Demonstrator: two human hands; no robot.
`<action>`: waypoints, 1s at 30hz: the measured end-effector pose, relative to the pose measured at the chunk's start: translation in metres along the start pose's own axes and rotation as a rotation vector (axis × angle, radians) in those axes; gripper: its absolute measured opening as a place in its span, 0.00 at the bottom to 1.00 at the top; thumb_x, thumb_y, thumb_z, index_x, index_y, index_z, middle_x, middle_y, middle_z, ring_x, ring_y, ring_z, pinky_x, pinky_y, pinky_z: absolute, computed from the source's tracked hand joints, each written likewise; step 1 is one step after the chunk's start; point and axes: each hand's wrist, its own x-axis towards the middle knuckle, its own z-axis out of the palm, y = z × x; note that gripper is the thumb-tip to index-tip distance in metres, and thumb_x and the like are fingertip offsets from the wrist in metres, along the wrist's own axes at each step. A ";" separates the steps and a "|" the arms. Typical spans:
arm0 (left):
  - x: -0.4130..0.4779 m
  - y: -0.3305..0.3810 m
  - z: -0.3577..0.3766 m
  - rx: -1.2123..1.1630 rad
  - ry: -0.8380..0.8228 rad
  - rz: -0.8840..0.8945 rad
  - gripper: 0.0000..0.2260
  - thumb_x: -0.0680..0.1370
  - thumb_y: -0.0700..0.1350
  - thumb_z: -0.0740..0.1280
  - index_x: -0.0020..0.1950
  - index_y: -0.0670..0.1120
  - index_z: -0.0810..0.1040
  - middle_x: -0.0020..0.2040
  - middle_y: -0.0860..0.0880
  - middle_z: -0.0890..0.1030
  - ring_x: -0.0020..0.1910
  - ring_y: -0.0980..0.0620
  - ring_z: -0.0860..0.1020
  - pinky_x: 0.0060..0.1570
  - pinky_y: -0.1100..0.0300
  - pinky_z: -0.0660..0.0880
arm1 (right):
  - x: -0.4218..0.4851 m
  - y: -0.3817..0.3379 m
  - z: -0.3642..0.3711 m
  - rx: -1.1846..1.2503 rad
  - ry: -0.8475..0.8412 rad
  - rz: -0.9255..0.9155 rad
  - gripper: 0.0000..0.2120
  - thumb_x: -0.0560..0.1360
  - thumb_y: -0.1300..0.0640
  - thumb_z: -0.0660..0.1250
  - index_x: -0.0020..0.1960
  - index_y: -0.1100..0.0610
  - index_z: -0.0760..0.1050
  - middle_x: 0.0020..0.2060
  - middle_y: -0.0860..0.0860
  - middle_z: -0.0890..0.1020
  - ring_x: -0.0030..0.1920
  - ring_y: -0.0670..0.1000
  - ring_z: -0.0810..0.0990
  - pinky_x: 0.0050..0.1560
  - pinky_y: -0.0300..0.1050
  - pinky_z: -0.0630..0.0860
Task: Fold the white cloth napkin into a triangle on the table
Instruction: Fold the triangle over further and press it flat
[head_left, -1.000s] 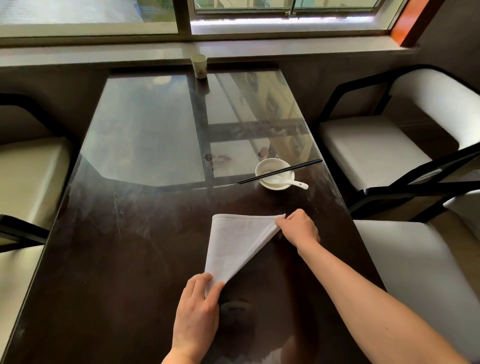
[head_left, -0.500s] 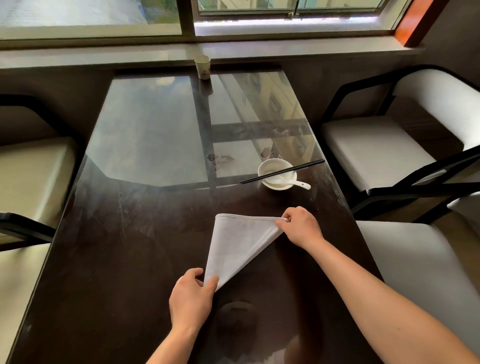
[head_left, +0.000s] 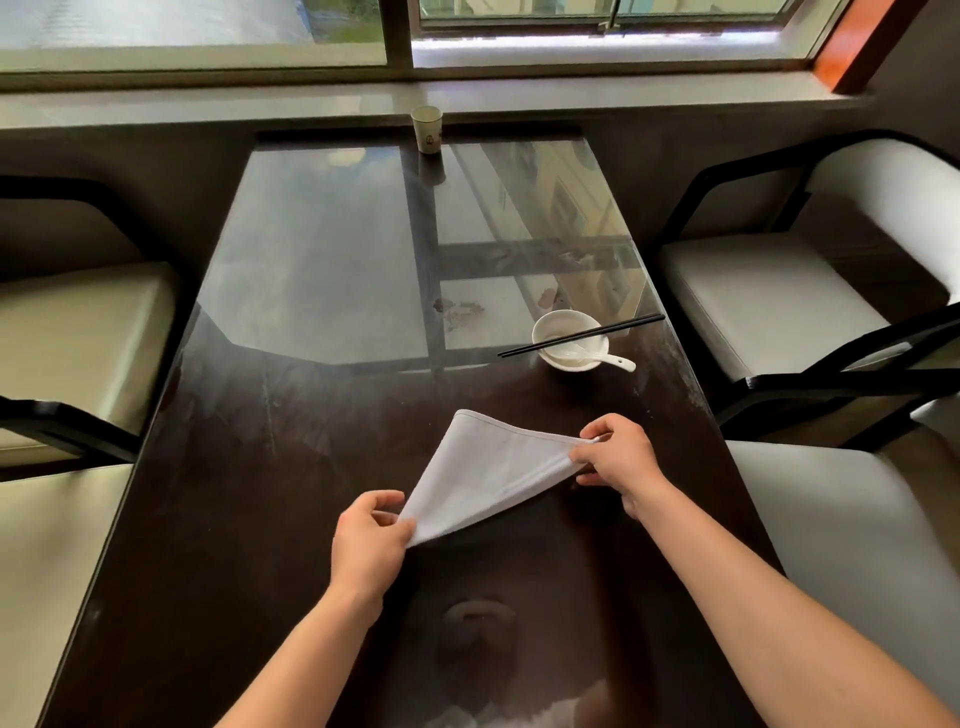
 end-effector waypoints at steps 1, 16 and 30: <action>0.004 0.000 -0.006 -0.029 0.005 0.008 0.14 0.74 0.36 0.72 0.53 0.54 0.79 0.45 0.47 0.82 0.44 0.49 0.82 0.45 0.49 0.82 | -0.008 0.000 0.002 0.026 -0.008 0.000 0.10 0.68 0.71 0.73 0.45 0.60 0.77 0.45 0.58 0.80 0.44 0.57 0.84 0.34 0.47 0.85; -0.013 -0.055 -0.067 0.414 0.170 0.378 0.08 0.77 0.37 0.70 0.54 0.43 0.84 0.48 0.48 0.78 0.48 0.50 0.76 0.47 0.56 0.73 | -0.125 0.079 0.044 -0.553 0.026 -0.174 0.05 0.71 0.52 0.68 0.39 0.48 0.73 0.37 0.44 0.79 0.40 0.47 0.78 0.39 0.47 0.76; -0.029 -0.092 -0.042 1.110 -0.125 0.688 0.36 0.77 0.71 0.39 0.81 0.56 0.43 0.82 0.47 0.40 0.80 0.44 0.38 0.77 0.47 0.39 | -0.144 0.092 0.102 -1.153 -0.180 -0.872 0.32 0.81 0.35 0.49 0.80 0.50 0.59 0.81 0.49 0.55 0.80 0.57 0.48 0.77 0.67 0.51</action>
